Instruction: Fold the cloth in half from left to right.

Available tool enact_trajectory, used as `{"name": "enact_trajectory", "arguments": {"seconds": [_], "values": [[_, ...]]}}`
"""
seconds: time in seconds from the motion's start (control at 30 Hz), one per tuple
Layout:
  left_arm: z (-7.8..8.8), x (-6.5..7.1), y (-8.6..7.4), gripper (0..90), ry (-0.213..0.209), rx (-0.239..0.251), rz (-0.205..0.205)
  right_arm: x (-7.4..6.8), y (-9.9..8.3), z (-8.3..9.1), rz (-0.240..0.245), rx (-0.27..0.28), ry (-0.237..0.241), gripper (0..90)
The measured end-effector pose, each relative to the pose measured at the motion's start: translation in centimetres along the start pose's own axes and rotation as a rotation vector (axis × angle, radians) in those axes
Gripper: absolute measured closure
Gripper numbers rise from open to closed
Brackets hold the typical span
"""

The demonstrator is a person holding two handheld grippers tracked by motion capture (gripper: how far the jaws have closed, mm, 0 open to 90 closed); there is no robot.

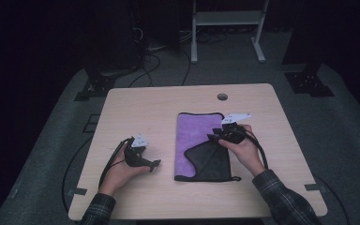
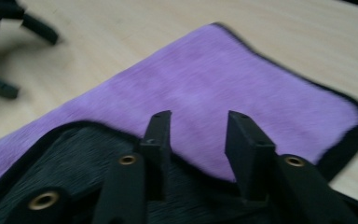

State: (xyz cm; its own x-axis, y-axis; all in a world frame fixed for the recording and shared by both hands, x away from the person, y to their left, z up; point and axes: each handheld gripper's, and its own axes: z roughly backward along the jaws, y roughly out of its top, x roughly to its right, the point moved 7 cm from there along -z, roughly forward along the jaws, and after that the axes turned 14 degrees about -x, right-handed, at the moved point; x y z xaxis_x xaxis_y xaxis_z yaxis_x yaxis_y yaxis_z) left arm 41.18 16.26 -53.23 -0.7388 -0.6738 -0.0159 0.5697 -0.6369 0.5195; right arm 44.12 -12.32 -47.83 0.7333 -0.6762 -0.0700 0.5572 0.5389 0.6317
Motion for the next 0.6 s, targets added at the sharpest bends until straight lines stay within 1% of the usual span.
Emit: {"name": "enact_trajectory", "arguments": {"seconds": [0.07, 0.1, 0.17, 0.23, 0.27, 0.37, 0.47, 0.6], "values": [[0.0, 0.0, 0.0, 0.0, 0.0, -0.001, -0.001, -1.2, -0.2, -0.3, 0.02, -0.001, 0.018, 52.4], [0.0, 0.0, 0.0, 0.0, 0.0, 0.0, 0.0, -1.9, -0.3, -0.5, 0.021, -0.001, 0.03, 51.1], [0.0, 0.0, 0.0, 0.0, 0.0, 0.0, 0.0, -3.0, -0.4, -0.9, 0.043, -0.003, 0.053, 49.8], [0.0, 0.0, 0.0, 0.0, 0.0, -0.001, -0.001, -4.0, -0.2, -1.3, 0.064, -0.002, 0.068, 48.7], [0.0, 0.0, 0.0, 0.0, 0.0, -0.001, 0.0, -4.4, -0.1, -1.4, 0.066, 0.0, 0.076, 48.6], [0.0, 0.0, 0.0, 0.0, 0.0, 0.0, 0.0, -5.5, 0.4, -2.2, 0.08, 0.006, 0.103, 48.3], [0.0, 0.0, 0.0, 0.0, 0.0, -0.001, 0.0, -6.5, 0.8, -3.1, 0.098, -0.002, 0.12, 47.7], [0.0, 0.0, 0.0, 0.0, 0.002, 0.0, -0.002, -7.2, 1.0, -4.6, 0.123, -0.026, 0.122, 47.6]]}}
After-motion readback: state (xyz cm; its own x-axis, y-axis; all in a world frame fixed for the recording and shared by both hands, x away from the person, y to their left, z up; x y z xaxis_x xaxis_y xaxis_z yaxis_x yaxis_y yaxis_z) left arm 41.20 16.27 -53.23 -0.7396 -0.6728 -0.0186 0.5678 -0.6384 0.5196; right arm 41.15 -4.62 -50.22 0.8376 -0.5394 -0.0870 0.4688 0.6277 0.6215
